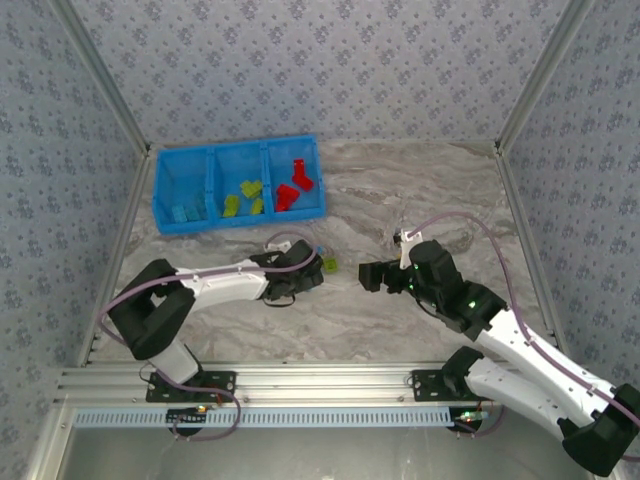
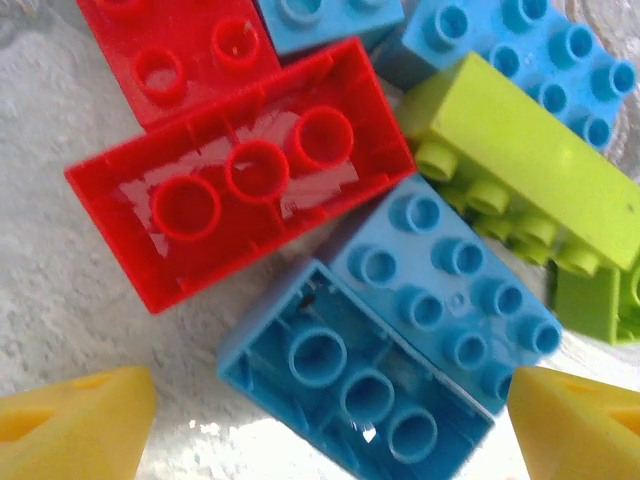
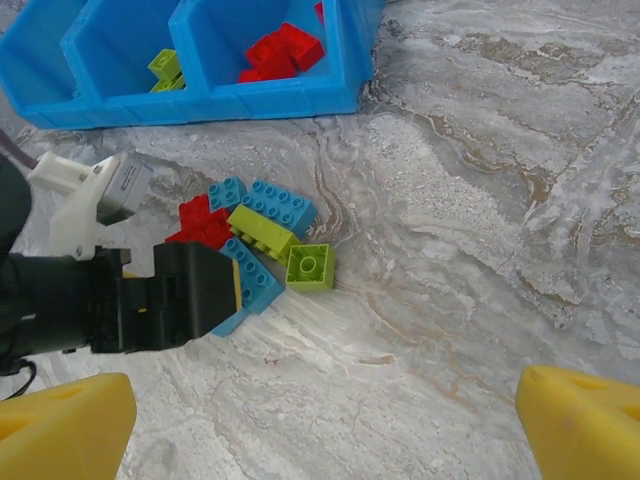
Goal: Sort the legos into containers by color
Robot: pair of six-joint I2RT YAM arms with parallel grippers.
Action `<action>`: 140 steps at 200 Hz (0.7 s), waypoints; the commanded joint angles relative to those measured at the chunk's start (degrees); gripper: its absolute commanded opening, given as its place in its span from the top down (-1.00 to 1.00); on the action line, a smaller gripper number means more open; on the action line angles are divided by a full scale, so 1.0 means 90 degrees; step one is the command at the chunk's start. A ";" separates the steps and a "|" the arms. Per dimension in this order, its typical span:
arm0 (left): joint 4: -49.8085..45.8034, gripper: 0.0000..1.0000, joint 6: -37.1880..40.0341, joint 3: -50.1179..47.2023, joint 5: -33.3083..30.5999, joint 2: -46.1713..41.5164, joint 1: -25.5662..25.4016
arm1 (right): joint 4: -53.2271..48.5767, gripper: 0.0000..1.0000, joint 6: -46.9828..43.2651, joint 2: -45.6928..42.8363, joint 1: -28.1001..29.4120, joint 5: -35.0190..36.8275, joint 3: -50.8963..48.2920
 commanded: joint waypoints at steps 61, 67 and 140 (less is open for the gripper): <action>-0.0479 -0.33 0.0175 -0.0331 -0.0188 -0.0131 -0.0024 | 0.0083 -1.00 0.0330 -0.0053 -0.0043 -0.0089 0.0046; -0.0482 -0.32 0.0168 -0.0420 -0.0186 -0.0235 -0.0022 | 0.0117 -1.00 0.0347 -0.0025 -0.0043 -0.0096 0.0038; 0.0342 -0.81 0.0766 -0.1182 0.0105 -0.1346 -0.0106 | 0.0309 -1.00 0.0416 0.0273 -0.0048 -0.0272 0.0046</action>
